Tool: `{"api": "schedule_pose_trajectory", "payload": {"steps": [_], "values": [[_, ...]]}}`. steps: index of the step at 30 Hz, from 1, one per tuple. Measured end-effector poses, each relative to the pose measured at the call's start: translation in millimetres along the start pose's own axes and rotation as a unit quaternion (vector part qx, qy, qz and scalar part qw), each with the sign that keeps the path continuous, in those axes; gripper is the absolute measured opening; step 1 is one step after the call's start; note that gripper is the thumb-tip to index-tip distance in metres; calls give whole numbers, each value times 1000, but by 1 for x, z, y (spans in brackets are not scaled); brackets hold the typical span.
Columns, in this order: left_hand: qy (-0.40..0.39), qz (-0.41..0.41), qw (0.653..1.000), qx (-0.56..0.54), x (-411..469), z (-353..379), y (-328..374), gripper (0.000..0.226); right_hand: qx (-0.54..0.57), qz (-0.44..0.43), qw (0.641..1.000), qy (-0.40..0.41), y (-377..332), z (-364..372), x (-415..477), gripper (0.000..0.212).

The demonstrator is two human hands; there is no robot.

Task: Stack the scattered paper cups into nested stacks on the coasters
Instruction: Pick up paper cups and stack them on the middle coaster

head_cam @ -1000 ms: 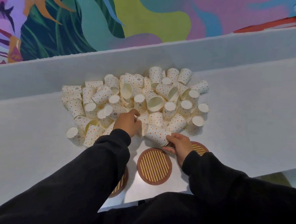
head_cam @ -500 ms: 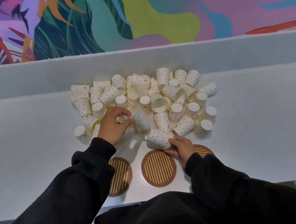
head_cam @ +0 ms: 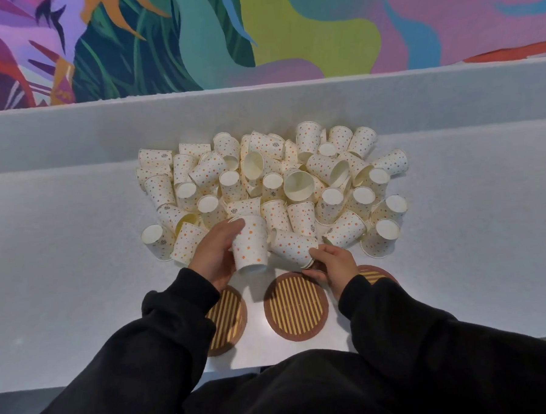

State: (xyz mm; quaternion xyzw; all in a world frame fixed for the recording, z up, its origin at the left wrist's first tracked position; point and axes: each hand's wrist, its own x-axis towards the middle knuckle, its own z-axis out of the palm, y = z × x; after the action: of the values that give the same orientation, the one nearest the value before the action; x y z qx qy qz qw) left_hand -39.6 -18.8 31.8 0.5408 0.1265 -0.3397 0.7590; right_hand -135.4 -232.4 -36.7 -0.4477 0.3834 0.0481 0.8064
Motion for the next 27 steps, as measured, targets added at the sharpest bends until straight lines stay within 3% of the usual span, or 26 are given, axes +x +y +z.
{"api": "schedule_pose_trajectory", "payload": {"steps": [3, 5, 8, 13, 16, 19, 27], "values": [[-2, -29, 996, 87, 5, -7, -9, 61, -30, -12, 999, 5, -1, -1, -1, 16], [29, -52, 990, 130, 5, -6, -13, 59, -55, -26, 998, 10, -2, -1, -3, 20], [61, -75, 987, 127, 8, -7, -18, 54, -123, -74, 990, 18, -2, -1, -3, 15], [20, -109, 985, 133, 13, -10, -14, 61, -248, -169, 954, 21, -2, 0, -2, 17], [11, -89, 970, 224, 18, -7, -9, 72, -309, -203, 929, 3, -5, 4, -3, 22], [22, -55, 962, 265, 24, -6, -4, 70, -327, -219, 919, -14, -8, 6, -5, 23], [45, -9, 992, 117, 23, -2, 9, 43, -340, -219, 914, -42, -14, 8, -9, 20]]}}
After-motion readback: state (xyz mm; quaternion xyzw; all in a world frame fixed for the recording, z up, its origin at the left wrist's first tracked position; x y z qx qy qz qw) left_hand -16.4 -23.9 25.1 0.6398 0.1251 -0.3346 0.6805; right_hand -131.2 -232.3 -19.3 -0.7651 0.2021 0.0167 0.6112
